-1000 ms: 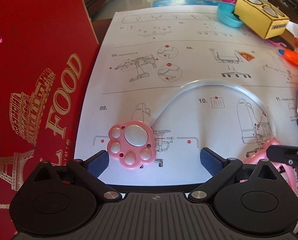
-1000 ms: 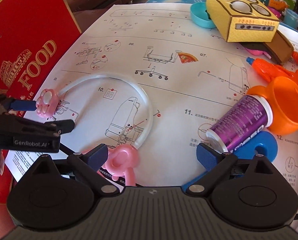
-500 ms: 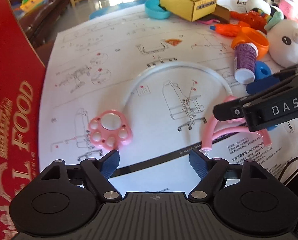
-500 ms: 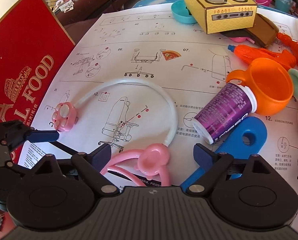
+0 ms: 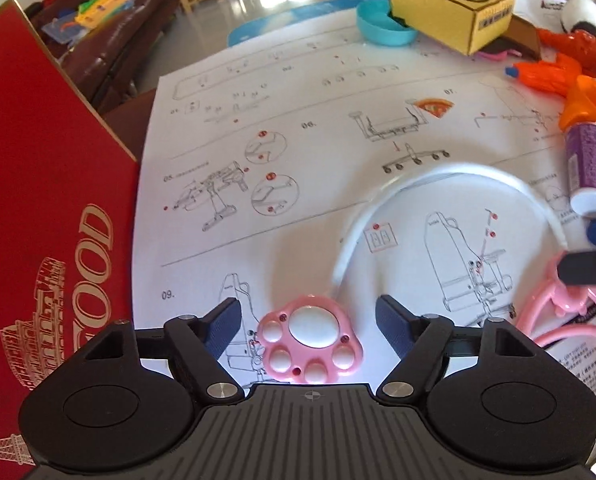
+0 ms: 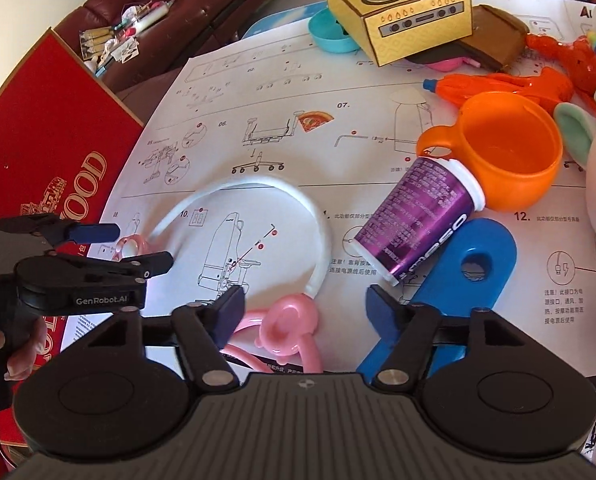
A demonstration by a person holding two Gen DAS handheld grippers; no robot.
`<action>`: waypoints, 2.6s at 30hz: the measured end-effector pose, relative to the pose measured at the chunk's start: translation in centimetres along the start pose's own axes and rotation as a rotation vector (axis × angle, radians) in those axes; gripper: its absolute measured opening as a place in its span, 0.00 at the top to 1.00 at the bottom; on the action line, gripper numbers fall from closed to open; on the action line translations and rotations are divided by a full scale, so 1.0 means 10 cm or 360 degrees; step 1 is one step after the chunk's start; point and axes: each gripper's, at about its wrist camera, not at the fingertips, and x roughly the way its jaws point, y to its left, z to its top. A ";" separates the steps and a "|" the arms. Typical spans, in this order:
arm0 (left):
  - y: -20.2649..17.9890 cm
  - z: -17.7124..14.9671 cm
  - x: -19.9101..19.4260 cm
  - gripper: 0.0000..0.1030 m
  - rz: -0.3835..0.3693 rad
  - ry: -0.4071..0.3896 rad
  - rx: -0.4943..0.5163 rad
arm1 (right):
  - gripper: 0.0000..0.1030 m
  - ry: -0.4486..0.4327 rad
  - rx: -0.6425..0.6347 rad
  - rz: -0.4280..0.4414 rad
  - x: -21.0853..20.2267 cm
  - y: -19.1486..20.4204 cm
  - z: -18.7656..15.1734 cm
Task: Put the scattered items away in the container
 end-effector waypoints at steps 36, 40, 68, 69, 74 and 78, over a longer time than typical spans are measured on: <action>-0.26 -0.28 -0.30 0.33 -0.0106 0.0090 -0.0044 | 0.76 0.0032 -0.0133 0.0065 -0.04 0.03 -0.17; -0.37 -0.29 -0.24 0.53 -0.0113 0.0100 -0.0017 | 0.76 0.0028 -0.0113 0.0079 -0.05 -0.01 -0.19; -0.30 -0.59 -0.31 0.79 -0.0246 -0.0175 -0.0130 | 0.76 -0.0050 -0.0347 -0.0224 0.19 0.35 0.01; -0.31 -0.56 -0.30 0.69 -0.0222 -0.0156 -0.0114 | 0.82 -0.0049 -0.0373 -0.0243 0.19 0.36 0.01; -0.25 -0.44 -0.25 0.73 -0.0177 -0.0094 -0.0114 | 0.92 0.0035 -0.0214 -0.0098 0.18 0.31 0.02; -0.25 -0.47 -0.26 0.92 -0.0174 -0.0117 -0.0120 | 0.91 0.0063 -0.0183 -0.0050 0.17 0.36 -0.01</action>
